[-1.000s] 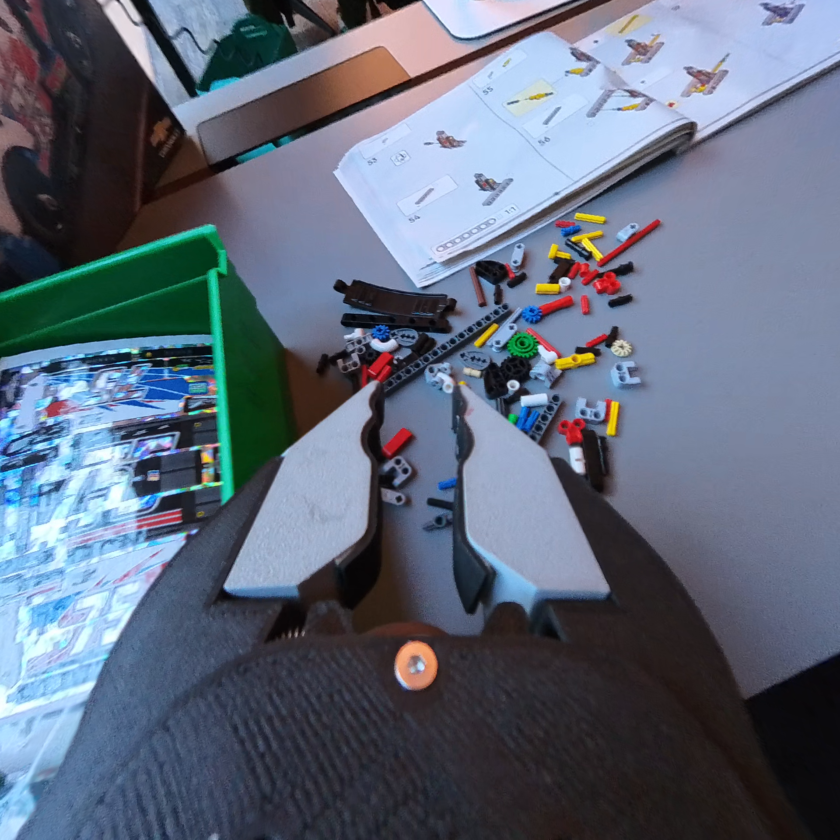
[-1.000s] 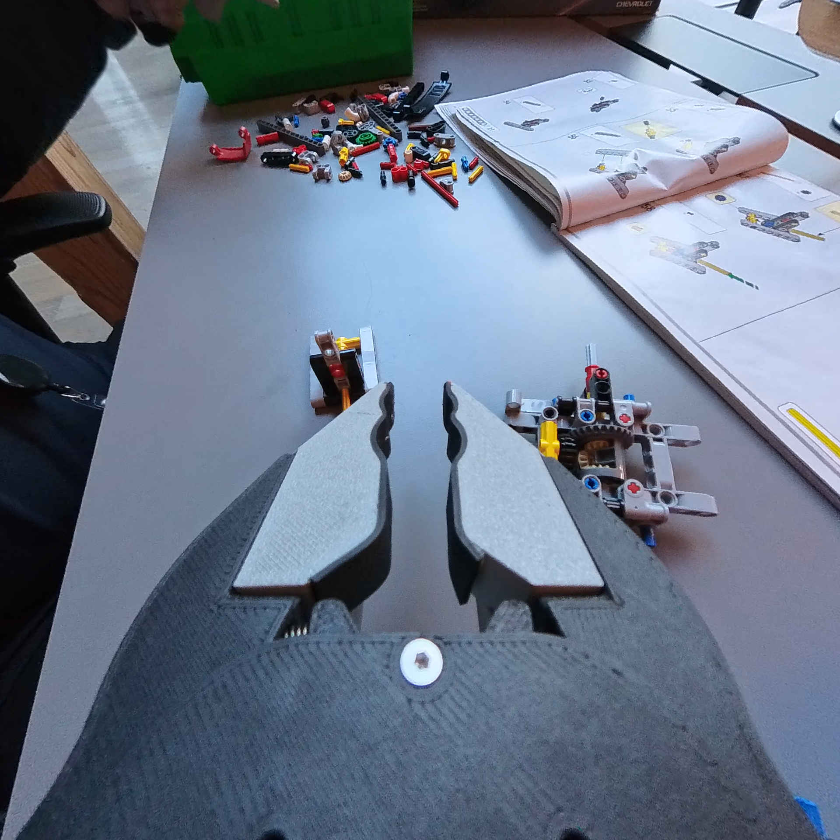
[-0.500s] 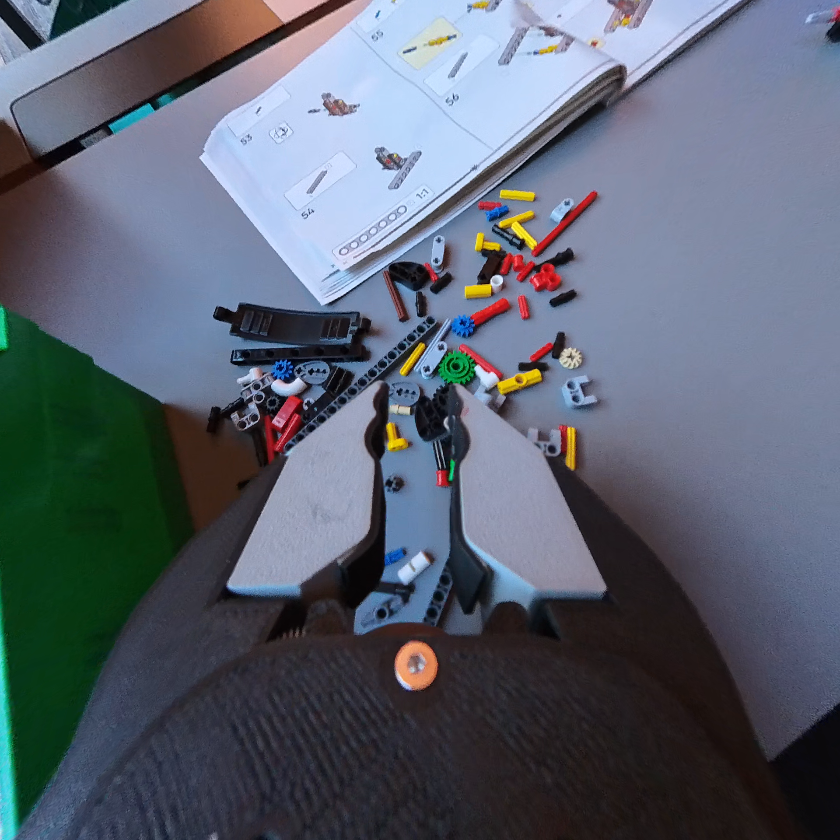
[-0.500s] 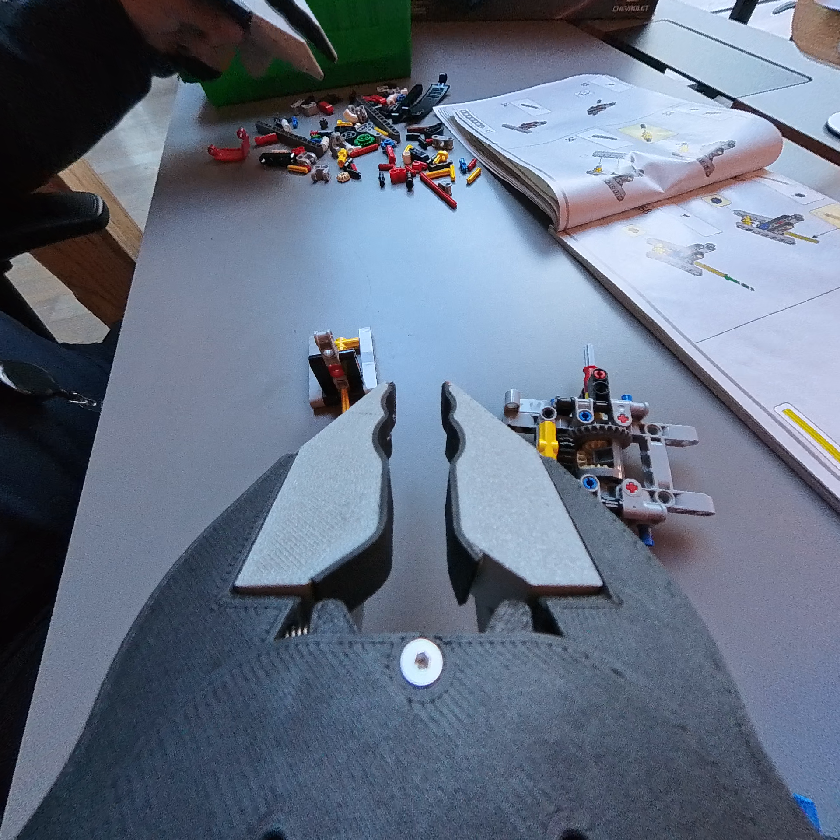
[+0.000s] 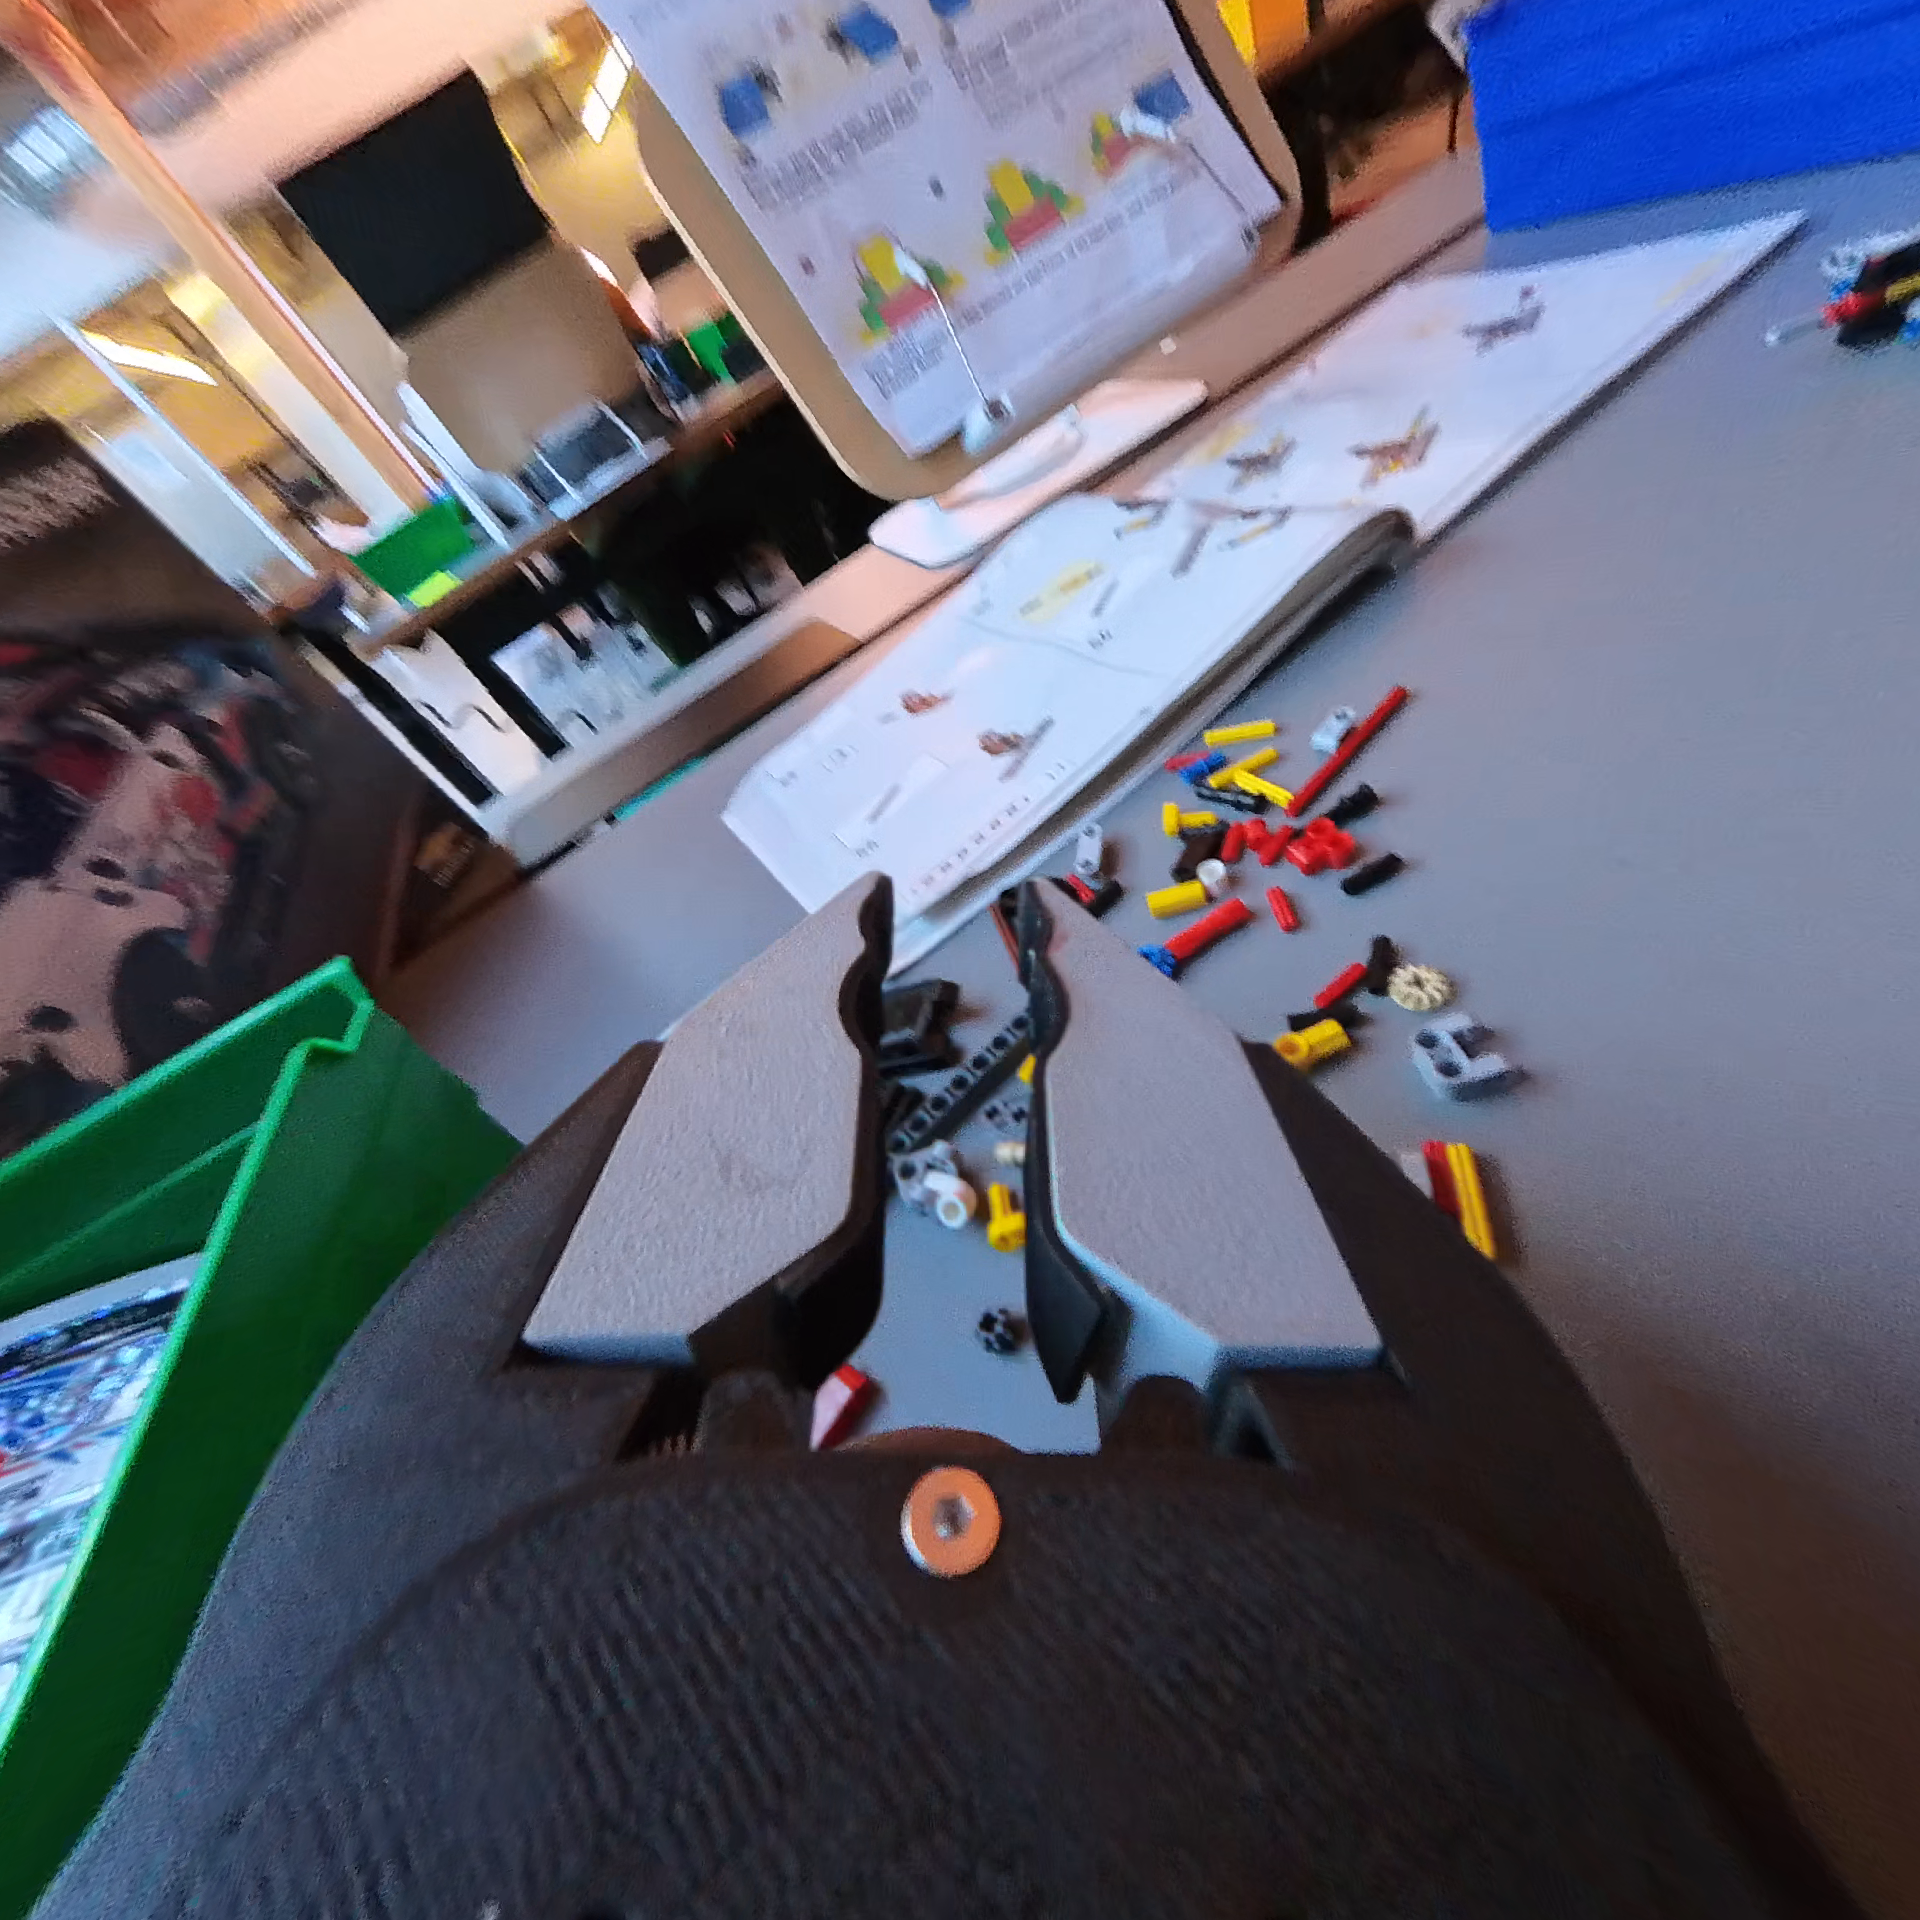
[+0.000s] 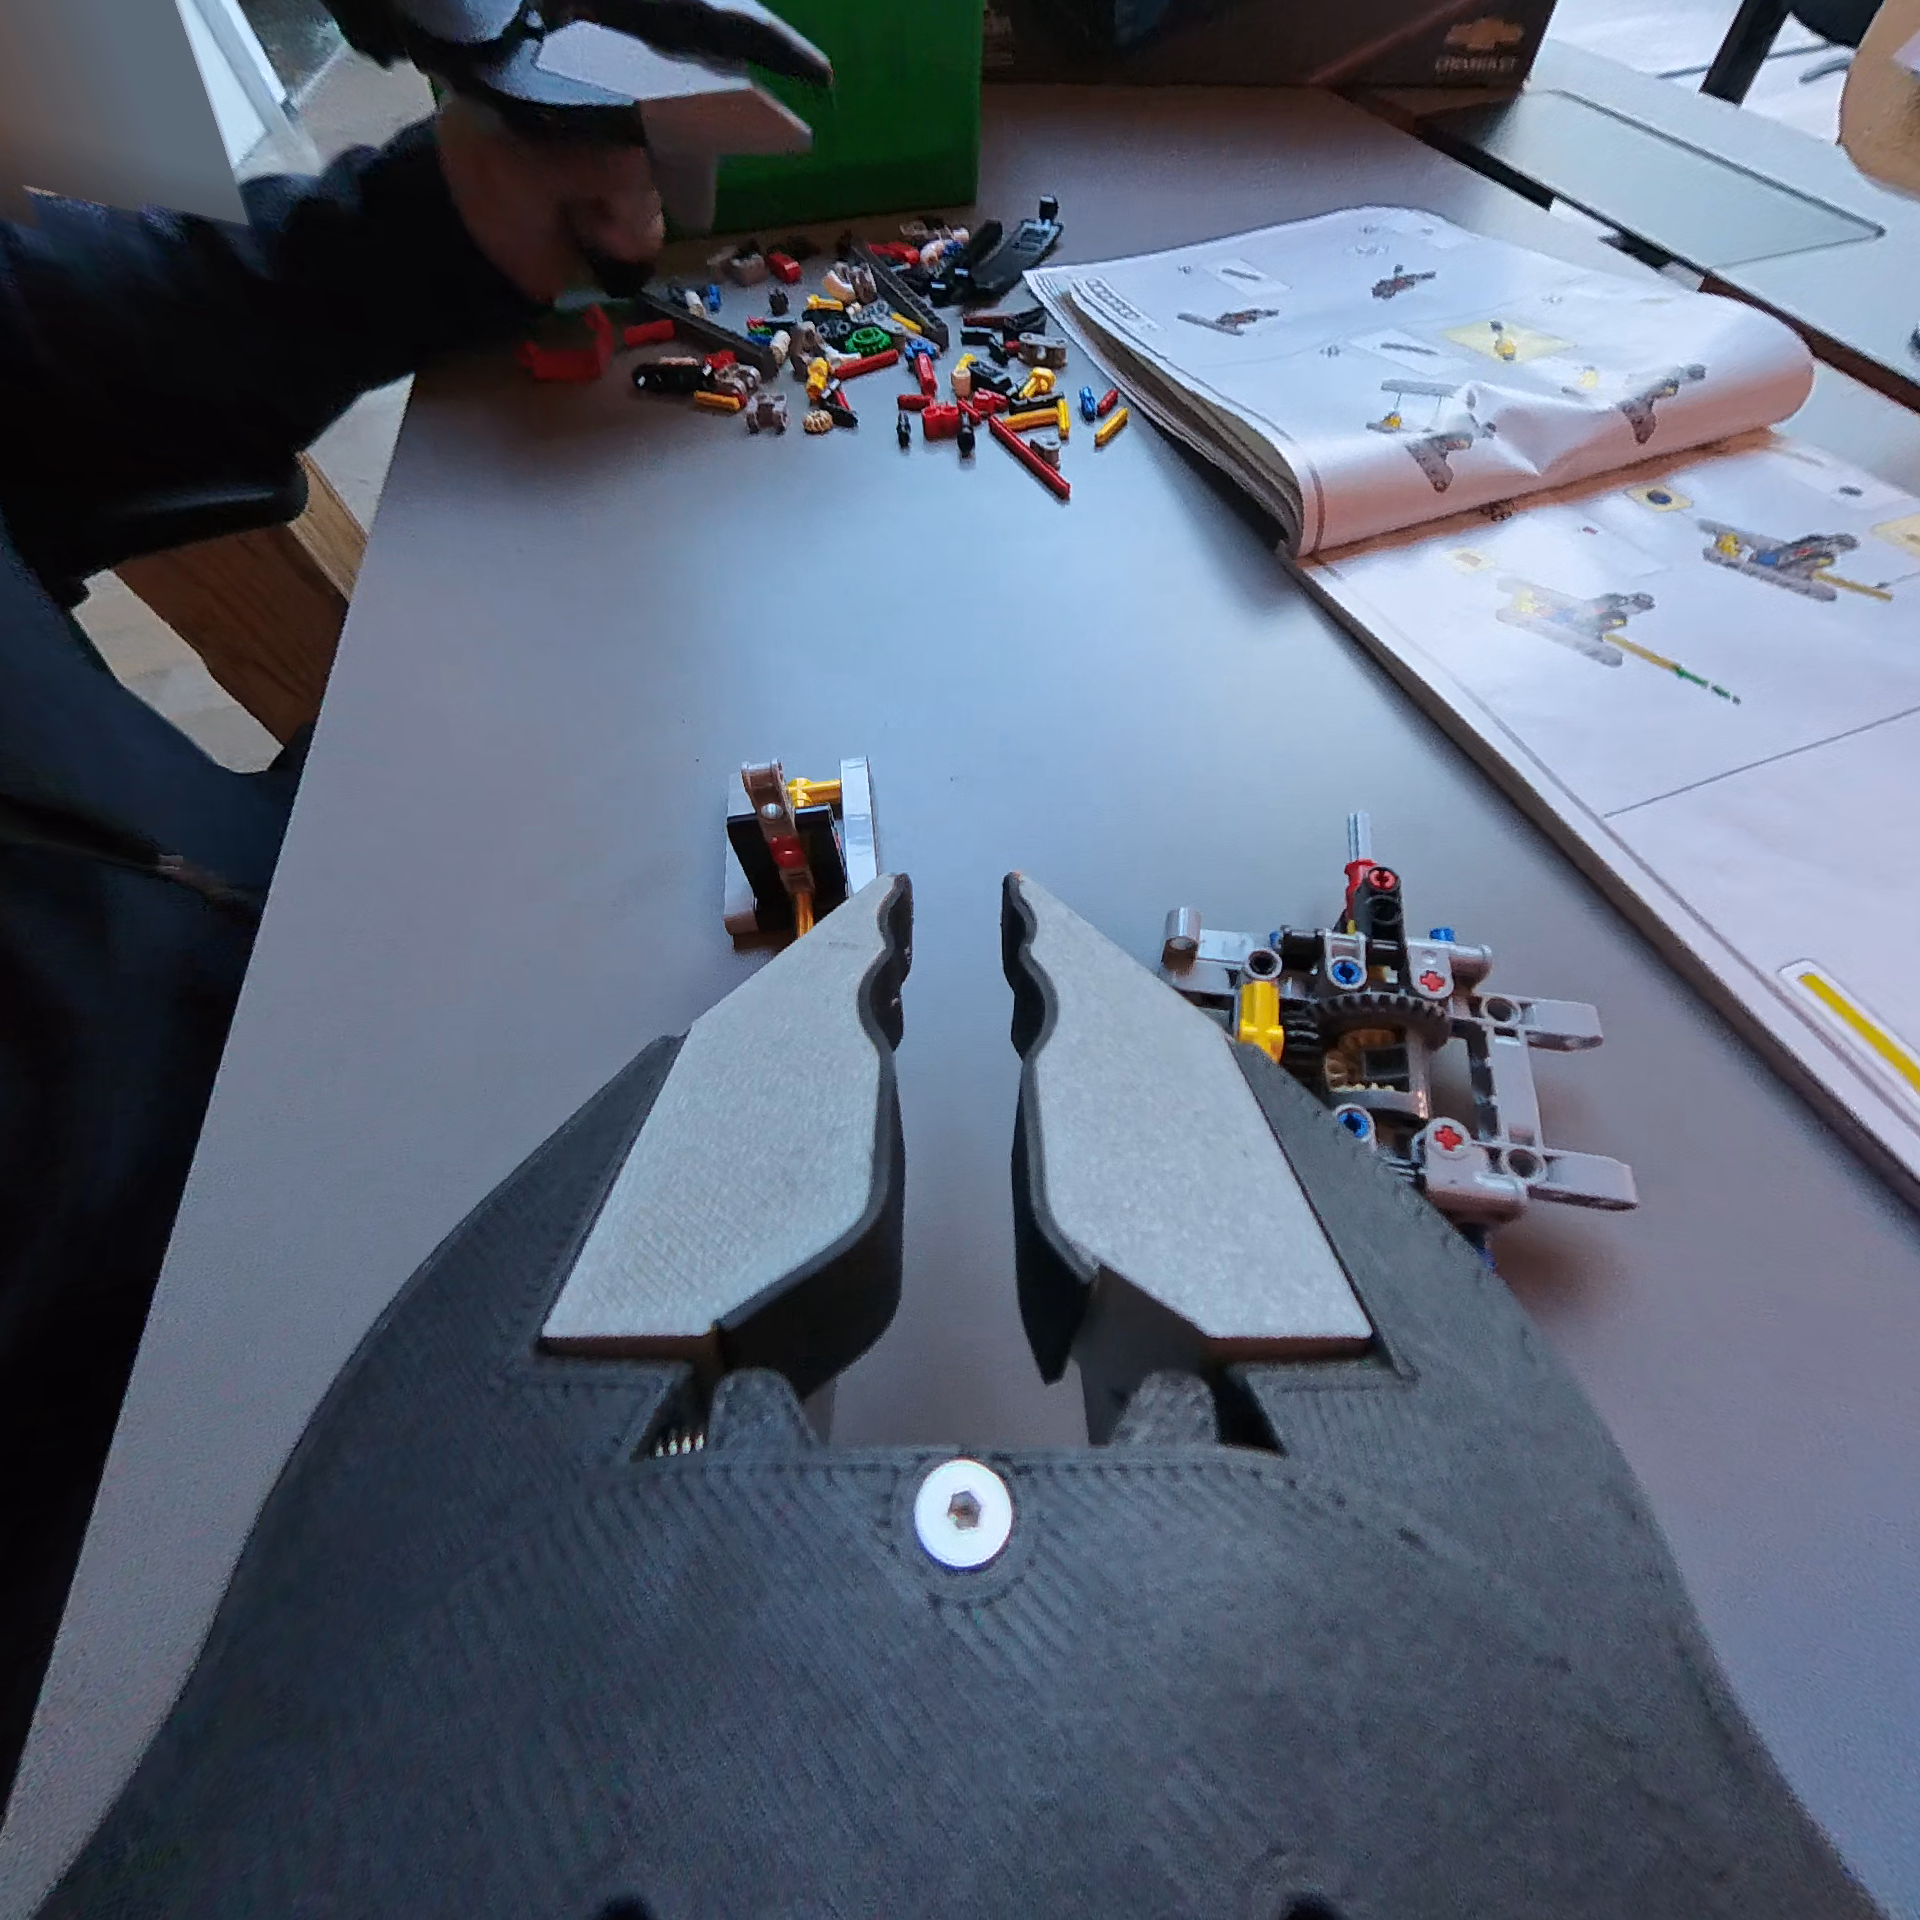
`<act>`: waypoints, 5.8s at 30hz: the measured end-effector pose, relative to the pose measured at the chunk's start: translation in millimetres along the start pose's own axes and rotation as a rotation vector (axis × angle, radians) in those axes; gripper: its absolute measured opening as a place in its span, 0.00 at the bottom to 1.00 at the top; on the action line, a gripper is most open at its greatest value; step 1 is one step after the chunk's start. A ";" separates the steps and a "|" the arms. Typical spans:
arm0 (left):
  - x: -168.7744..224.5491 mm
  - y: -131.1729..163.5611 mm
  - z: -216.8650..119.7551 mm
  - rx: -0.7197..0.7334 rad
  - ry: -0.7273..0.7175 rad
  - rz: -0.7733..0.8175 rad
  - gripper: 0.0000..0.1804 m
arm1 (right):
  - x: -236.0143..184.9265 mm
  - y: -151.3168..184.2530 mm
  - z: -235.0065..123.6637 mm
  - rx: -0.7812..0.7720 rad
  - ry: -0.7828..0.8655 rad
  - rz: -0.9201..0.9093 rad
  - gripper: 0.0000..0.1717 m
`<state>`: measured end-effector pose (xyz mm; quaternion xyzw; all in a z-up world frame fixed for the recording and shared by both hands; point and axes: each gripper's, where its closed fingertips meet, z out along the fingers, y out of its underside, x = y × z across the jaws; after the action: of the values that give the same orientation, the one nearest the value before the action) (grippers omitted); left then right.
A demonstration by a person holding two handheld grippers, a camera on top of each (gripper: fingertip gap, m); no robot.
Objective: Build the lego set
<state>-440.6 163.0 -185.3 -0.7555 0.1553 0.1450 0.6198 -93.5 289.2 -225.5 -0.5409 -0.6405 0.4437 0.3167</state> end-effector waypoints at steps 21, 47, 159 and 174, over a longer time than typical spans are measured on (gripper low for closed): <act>-6.8 -6.6 -3.3 0.088 -0.037 -0.037 0.06 | 25.4 -23.9 -6.0 0.134 0.122 -0.004 0.04; -4.6 -3.8 0.7 0.062 -0.029 -0.009 0.06 | 17.3 -38.0 12.1 0.159 0.083 -0.023 0.03; 260.4 -153.4 66.0 -0.114 1.246 -1.145 0.00 | -42.5 -80.2 35.9 0.167 0.297 -0.497 0.05; 254.0 -98.1 81.4 -0.170 0.968 -0.670 0.00 | 14.6 -54.4 28.8 0.206 0.166 -0.063 0.04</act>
<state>-171.1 246.9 -217.8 -0.7906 0.1613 -0.4073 0.4278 -144.6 295.7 -188.6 -0.5200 -0.5798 0.4508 0.4361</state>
